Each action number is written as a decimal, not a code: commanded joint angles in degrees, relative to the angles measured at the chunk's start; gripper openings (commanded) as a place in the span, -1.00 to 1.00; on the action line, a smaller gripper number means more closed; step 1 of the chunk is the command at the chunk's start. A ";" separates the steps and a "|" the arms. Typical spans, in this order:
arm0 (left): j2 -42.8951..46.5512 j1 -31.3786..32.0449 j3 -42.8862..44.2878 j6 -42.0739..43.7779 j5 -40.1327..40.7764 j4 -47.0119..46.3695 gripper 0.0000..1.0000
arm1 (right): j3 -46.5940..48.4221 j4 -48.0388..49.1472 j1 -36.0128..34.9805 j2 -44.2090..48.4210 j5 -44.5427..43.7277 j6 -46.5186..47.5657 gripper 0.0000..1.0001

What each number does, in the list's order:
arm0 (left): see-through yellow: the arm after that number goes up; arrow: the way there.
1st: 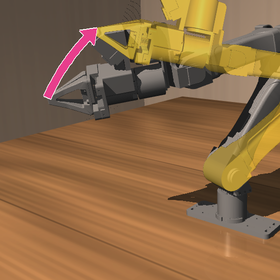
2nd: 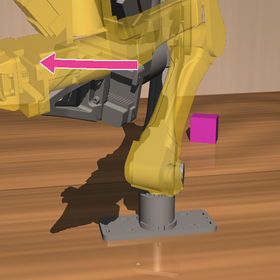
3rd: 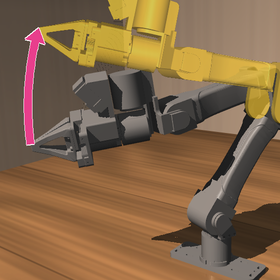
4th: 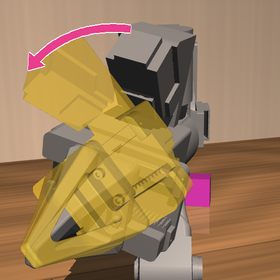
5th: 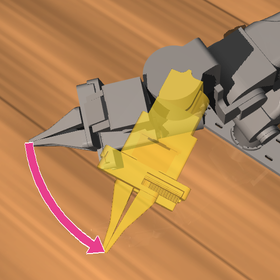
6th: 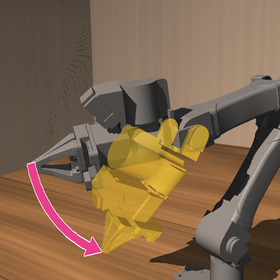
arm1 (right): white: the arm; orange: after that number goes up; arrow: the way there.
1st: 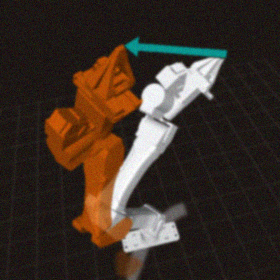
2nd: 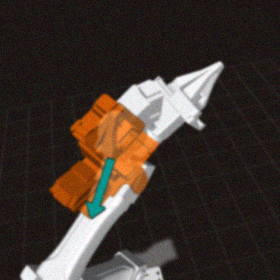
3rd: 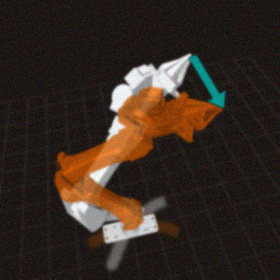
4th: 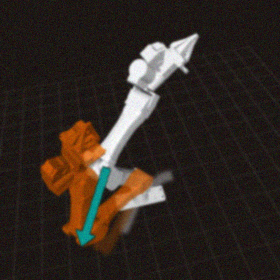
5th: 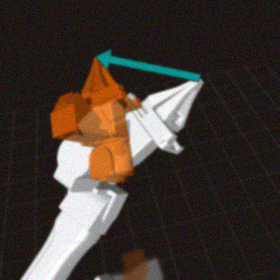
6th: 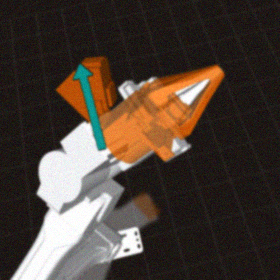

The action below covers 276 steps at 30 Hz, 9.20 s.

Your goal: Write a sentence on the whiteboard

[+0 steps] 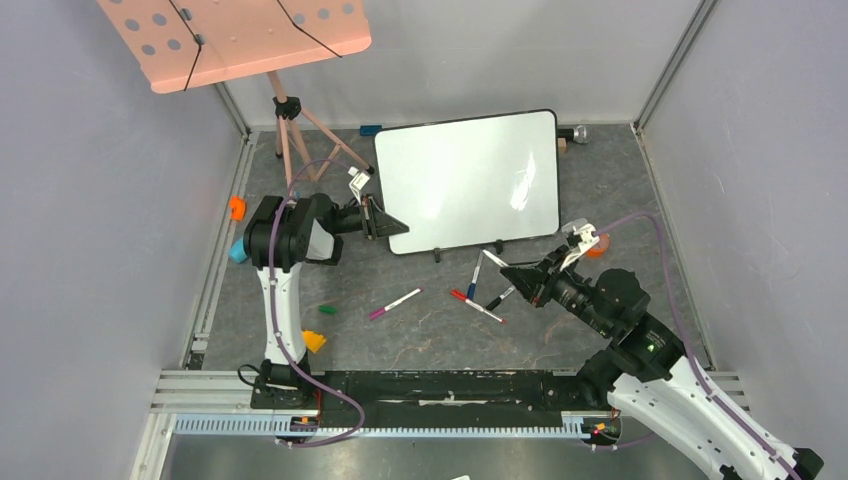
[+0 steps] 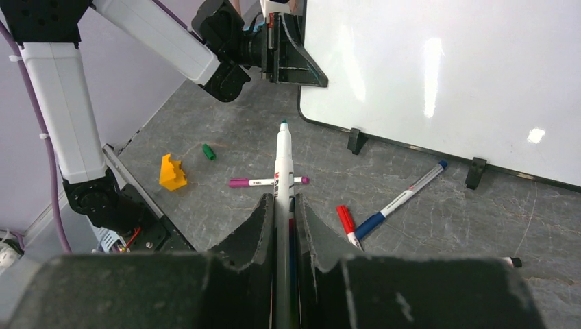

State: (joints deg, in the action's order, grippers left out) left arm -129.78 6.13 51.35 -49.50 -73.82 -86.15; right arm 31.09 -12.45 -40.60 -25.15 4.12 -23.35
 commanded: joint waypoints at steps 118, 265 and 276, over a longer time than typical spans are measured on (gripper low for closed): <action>-2.08 1.96 4.27 0.11 0.11 -3.06 -0.96 | 43.14 -1.84 -4.74 -52.49 -15.92 18.70 -1.00; -1.82 2.04 3.41 1.50 -0.07 -3.10 -0.96 | 70.10 -1.15 3.25 -83.56 -6.22 24.37 -1.00; -1.84 2.04 3.40 1.59 -0.11 -3.06 -0.96 | 71.66 -1.32 3.26 -86.23 -7.73 24.71 -1.00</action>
State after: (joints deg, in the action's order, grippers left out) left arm -131.31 7.25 54.85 -50.28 -73.60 -86.04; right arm 100.25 -14.70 -37.43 -110.02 -2.85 0.54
